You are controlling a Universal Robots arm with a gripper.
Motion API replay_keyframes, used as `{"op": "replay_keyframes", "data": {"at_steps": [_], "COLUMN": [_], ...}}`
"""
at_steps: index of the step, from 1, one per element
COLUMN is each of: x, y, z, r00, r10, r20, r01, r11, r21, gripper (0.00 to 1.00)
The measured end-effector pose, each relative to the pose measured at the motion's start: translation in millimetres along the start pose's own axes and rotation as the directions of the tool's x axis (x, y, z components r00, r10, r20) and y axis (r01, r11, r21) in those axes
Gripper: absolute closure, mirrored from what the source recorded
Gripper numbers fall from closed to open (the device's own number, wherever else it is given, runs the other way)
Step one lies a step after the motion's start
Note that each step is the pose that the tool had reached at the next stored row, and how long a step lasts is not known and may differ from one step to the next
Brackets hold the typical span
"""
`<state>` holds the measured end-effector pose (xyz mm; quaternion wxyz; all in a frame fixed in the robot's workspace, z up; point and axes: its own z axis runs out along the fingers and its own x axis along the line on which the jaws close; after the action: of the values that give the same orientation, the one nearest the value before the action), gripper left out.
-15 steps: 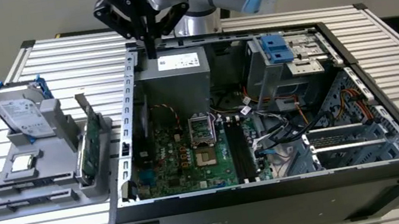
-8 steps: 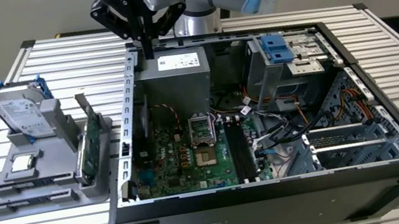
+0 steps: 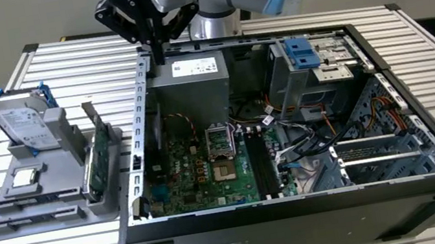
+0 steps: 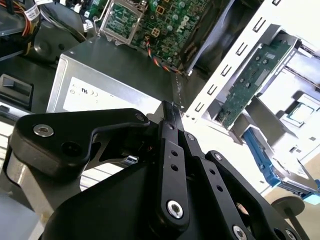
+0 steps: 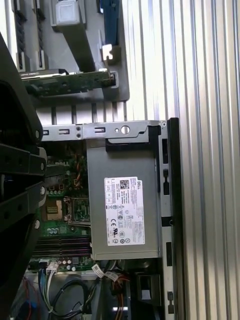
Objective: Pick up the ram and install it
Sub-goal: 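Reach for the ram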
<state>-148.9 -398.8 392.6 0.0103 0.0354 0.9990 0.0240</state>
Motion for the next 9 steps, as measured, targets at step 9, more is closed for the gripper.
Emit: {"op": "replay_keyframes", "data": {"at_steps": [9], "x": [4.5], "y": [-0.3], "z": [-0.1], "r00": [1.0000], "r10": [0.000], "r20": [0.0001], "r01": [0.000], "r11": [1.0000], "r21": [0.0000], "gripper": [1.00]}}
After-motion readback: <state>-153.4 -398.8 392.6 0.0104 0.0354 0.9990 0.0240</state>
